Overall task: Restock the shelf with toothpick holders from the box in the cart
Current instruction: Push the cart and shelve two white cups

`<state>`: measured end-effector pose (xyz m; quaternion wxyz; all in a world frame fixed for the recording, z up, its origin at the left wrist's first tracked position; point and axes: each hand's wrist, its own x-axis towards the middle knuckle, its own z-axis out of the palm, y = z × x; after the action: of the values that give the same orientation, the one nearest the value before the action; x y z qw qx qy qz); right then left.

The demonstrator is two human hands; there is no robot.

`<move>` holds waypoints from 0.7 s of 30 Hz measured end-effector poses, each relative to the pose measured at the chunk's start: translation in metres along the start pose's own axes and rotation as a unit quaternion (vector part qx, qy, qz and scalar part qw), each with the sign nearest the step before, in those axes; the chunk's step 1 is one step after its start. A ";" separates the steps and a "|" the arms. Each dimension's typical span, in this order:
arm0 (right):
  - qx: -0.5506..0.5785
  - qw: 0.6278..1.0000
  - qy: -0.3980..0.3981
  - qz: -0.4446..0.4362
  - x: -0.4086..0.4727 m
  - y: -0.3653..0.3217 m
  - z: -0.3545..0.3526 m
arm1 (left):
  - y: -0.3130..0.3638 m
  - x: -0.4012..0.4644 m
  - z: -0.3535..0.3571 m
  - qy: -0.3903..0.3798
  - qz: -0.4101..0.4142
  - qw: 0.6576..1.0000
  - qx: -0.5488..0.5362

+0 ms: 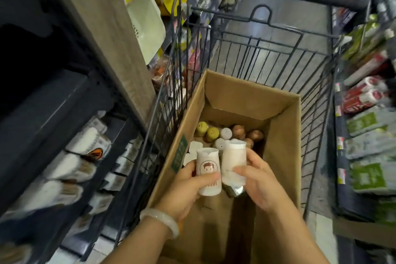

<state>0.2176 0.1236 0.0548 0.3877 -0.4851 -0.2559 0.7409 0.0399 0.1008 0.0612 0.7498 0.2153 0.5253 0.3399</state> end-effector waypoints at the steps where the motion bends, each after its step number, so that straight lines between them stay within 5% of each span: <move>1: 0.007 1.000 -0.011 -0.001 -0.008 0.001 0.005 | 0.002 -0.010 -0.001 -0.009 0.005 1.000 0.004; 8: 0.018 0.993 -0.089 -0.080 -0.080 0.009 0.062 | 0.011 -0.106 -0.024 -0.022 0.077 0.997 0.015; 17: -0.066 0.979 -0.069 -0.181 -0.207 0.039 0.190 | 0.002 -0.278 -0.077 0.009 0.199 0.980 0.021; 21: -0.067 0.971 -0.118 -0.195 -0.248 0.056 0.243 | -0.004 -0.347 -0.107 0.027 0.254 0.967 0.010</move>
<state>0.0334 -0.1134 0.2384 0.4585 -0.3596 -0.4387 0.6841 -0.1339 -0.1614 0.2430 0.6217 0.3401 0.4772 0.5197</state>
